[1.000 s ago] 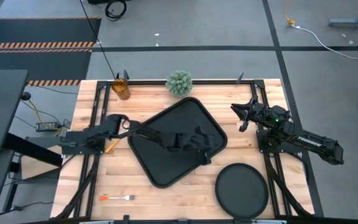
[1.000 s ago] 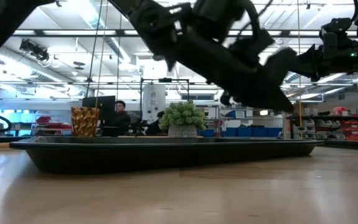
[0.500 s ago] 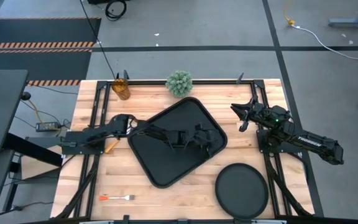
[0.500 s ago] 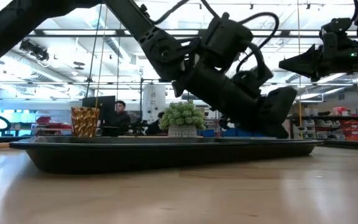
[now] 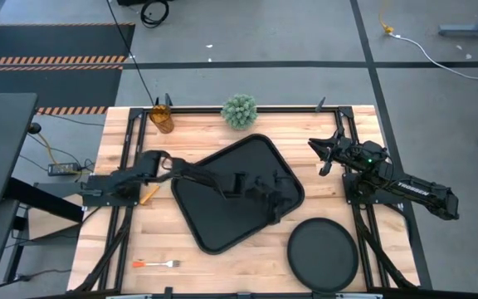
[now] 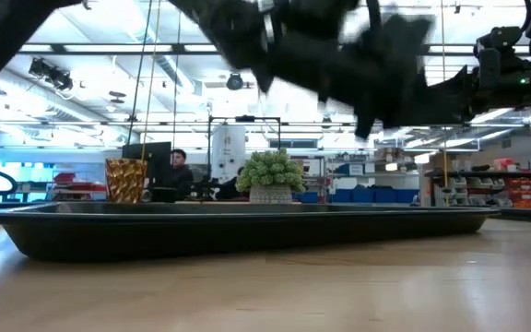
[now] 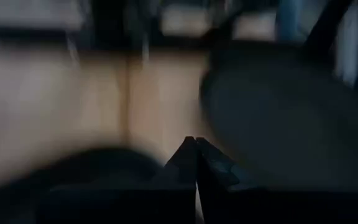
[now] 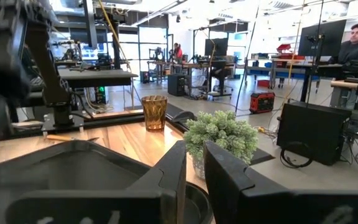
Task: Pick and place plate/cup/fork/spoon on tray
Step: Move the black tray to the center of the table
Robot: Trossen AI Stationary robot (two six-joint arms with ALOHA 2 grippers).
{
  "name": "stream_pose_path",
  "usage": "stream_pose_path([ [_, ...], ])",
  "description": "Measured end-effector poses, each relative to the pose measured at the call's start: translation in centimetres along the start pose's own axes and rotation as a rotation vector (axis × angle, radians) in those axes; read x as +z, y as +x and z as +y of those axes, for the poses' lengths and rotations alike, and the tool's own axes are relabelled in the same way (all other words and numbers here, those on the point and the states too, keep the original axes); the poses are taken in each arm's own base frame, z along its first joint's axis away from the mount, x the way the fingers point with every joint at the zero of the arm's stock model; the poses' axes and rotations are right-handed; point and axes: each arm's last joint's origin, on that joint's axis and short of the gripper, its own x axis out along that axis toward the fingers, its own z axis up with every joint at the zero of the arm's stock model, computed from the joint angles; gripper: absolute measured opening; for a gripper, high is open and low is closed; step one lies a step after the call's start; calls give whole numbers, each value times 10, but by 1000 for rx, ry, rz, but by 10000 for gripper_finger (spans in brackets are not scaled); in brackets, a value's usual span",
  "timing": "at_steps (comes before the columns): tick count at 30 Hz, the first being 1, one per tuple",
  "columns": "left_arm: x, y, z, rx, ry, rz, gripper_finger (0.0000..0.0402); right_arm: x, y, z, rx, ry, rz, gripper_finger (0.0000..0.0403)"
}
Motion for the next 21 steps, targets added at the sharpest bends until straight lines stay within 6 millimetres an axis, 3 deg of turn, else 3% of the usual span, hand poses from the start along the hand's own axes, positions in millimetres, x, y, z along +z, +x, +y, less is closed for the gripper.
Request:
stream_pose_path([
  [2,12,-7,3,8,19,-29,5,0,0,0,0,0,1,61],
  [8,14,-10,9,19,26,-21,5,0,0,0,0,0,0,61],
  [18,9,-9,-19,-34,70,17,5,0,0,0,0,0,0,61],
  [21,9,-9,-19,-31,71,9,5,0,0,0,0,0,0,61],
])
